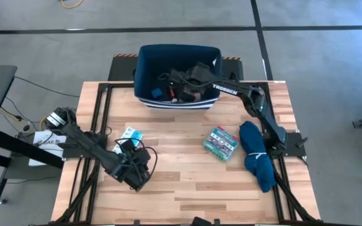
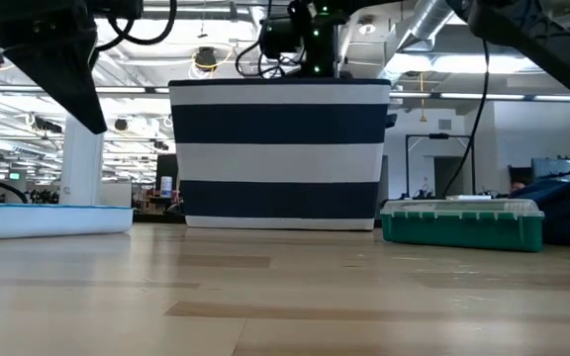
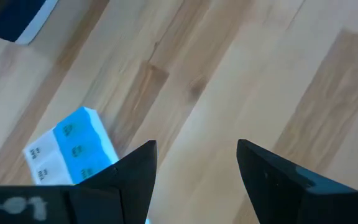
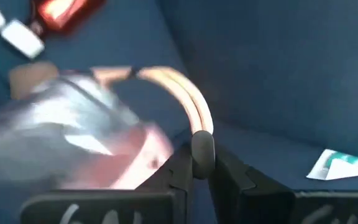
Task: Pick & place medical supplies in basket/bin
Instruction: Put the pink container in the blue bin, then put the green first aid kit in the blue bin
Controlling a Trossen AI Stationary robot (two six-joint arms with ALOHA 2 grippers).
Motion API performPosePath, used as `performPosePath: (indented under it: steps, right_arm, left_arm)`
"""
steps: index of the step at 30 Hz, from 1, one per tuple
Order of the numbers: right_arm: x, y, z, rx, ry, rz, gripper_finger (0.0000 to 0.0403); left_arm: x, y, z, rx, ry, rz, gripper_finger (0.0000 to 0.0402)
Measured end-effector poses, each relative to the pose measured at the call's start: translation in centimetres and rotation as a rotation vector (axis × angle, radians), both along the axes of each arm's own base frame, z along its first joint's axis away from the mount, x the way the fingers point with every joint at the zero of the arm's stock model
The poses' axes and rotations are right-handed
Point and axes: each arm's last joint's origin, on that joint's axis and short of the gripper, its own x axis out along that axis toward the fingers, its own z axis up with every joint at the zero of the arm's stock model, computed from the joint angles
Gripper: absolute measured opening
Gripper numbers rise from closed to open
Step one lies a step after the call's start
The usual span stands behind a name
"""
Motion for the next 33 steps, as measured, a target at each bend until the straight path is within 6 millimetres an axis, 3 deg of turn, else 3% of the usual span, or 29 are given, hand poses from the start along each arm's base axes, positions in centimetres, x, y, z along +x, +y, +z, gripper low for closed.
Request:
performPosePath:
  steps: [5,12,21,28,33]
  right_arm:
    - [-0.5,0.2,-0.3,0.024,0.068,-0.004,0.0050]
    - [-1.3,0.6,0.9,0.024,0.049,-0.033,0.0088]
    - [-0.9,3.0,2.2,0.010,0.047,0.055,0.0157]
    - [-1.8,7.3,5.6,-0.123,0.066,0.201,0.0193]
    - [-4.0,10.0,9.6,-0.227,-0.020,0.235,0.0198]
  left_arm:
    - [-0.1,-0.4,0.1,0.024,-0.059,0.021,0.0212]
    - [-0.1,-0.3,0.1,0.043,-0.074,0.021,0.0212]
    - [-0.1,-0.3,0.2,0.056,-0.079,0.021,0.0212]
    - [-0.2,-0.2,0.2,0.080,-0.070,0.020,0.0212]
    - [-0.2,-0.1,0.2,0.092,-0.078,0.020,0.0212]
